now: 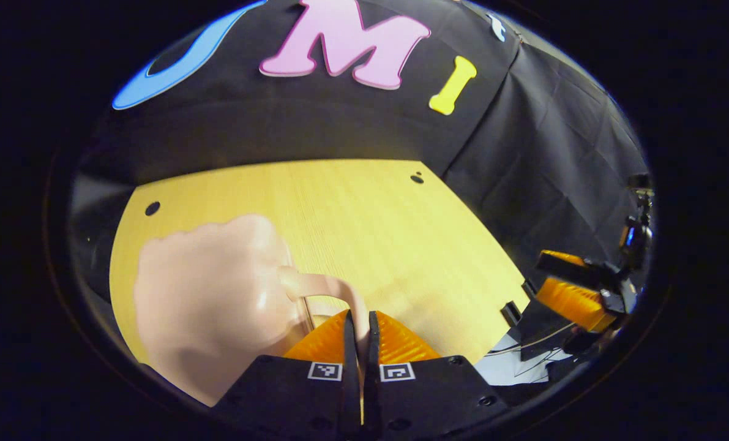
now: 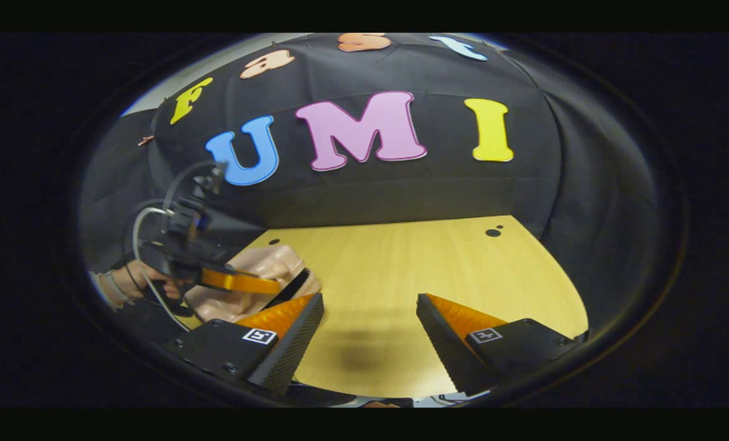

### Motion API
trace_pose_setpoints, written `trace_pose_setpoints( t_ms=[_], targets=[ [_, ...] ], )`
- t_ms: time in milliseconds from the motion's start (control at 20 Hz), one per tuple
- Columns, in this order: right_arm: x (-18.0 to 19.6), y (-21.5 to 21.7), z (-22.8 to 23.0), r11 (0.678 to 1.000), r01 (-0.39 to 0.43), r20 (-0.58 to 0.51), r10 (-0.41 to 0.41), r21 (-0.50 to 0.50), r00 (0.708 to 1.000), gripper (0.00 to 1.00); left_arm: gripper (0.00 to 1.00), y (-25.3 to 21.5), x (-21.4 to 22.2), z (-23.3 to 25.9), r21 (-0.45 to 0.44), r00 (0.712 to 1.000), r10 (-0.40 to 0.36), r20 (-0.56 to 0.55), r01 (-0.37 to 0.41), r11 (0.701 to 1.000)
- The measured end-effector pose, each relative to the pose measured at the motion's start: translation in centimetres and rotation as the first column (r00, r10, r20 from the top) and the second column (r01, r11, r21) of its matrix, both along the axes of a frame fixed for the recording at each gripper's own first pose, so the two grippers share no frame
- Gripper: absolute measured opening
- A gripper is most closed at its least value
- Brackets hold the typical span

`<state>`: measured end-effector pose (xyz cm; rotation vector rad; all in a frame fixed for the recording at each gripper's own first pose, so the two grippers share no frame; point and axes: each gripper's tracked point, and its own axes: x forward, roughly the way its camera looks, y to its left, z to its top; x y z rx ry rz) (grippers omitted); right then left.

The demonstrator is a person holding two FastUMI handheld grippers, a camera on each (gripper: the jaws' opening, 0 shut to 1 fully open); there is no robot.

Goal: First open the suitcase, pack the skin care products into it, and then close the suitcase.

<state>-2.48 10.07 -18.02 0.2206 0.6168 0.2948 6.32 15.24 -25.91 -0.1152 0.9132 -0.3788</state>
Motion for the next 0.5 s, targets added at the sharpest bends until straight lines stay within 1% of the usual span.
trace_pose_setpoints(
  t_ms=[50,150,200,300,350,400,450,500],
  targets=[
    [-0.5,-1.4,0.0,1.000,0.010,-0.004,-0.010,-0.006,1.000,0.97,0.08,-0.6,-0.1,-1.0,-0.002,1.000,0.002,-0.028,-0.002,1.000],
    [-1.1,-4.1,-0.1,0.999,0.034,-0.011,-0.035,-0.026,0.999,0.97,0.08,-0.4,0.2,-1.0,0.022,1.000,-0.004,-0.013,0.005,1.000],
    [-1.5,-5.4,0.0,0.999,0.041,-0.008,-0.042,-0.030,0.999,0.97,0.09,0.1,0.3,-1.1,0.057,1.000,0.003,0.005,-0.003,0.998],
    [-2.1,-7.2,0.2,0.999,0.038,0.003,-0.037,-0.039,0.999,0.98,0.15,-0.1,0.3,-1.2,0.092,0.999,0.026,0.036,-0.029,0.995],
    [-2.2,-8.1,0.2,0.998,0.029,0.014,-0.029,-0.048,0.999,0.98,0.20,0.1,0.1,-1.1,0.111,0.998,0.042,0.056,-0.048,0.993],
    [-2.4,-8.7,0.3,0.998,0.015,0.024,-0.013,-0.055,1.000,0.98,0.22,0.1,0.2,-0.7,0.128,0.994,0.057,0.093,-0.069,0.989],
    [-2.5,-9.2,0.4,0.998,-0.003,0.036,0.005,-0.059,0.999,0.97,0.43,0.2,0.2,-0.2,0.146,0.988,0.069,0.137,-0.089,0.985],
    [-2.4,-9.5,0.4,0.998,-0.023,0.050,0.026,-0.062,0.998,0.97,0.46,0.1,0.0,1.0,0.169,0.979,0.088,0.186,-0.120,0.978]
  ],
)
